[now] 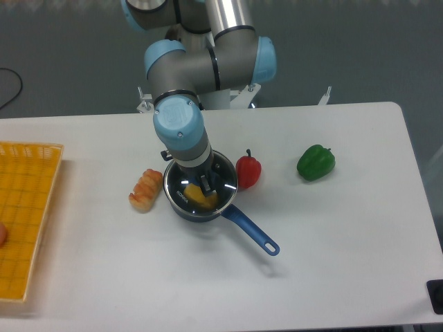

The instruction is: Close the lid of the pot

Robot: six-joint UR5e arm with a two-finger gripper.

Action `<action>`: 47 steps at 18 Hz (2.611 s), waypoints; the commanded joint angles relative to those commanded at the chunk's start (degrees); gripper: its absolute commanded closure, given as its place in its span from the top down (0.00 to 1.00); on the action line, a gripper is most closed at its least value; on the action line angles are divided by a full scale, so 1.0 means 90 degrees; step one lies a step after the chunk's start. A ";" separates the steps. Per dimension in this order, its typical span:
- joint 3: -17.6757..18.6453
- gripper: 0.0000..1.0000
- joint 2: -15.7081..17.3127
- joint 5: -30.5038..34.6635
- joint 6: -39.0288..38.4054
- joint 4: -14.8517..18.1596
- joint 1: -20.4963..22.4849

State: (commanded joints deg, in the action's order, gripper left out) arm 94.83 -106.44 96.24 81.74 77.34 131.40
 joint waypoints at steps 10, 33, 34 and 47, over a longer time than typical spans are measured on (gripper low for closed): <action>0.0058 0.61 -0.0019 0.0020 0.0126 0.0127 -0.0059; 0.0068 0.75 -0.0049 0.0058 0.0068 0.0078 -0.0098; 0.0078 0.75 -0.0049 0.0059 0.0068 0.0078 -0.0098; -0.0087 1.00 -0.0049 -0.0019 0.0088 0.0088 -0.0088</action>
State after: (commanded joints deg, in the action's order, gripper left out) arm 94.05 -106.88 96.07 82.53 78.14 130.60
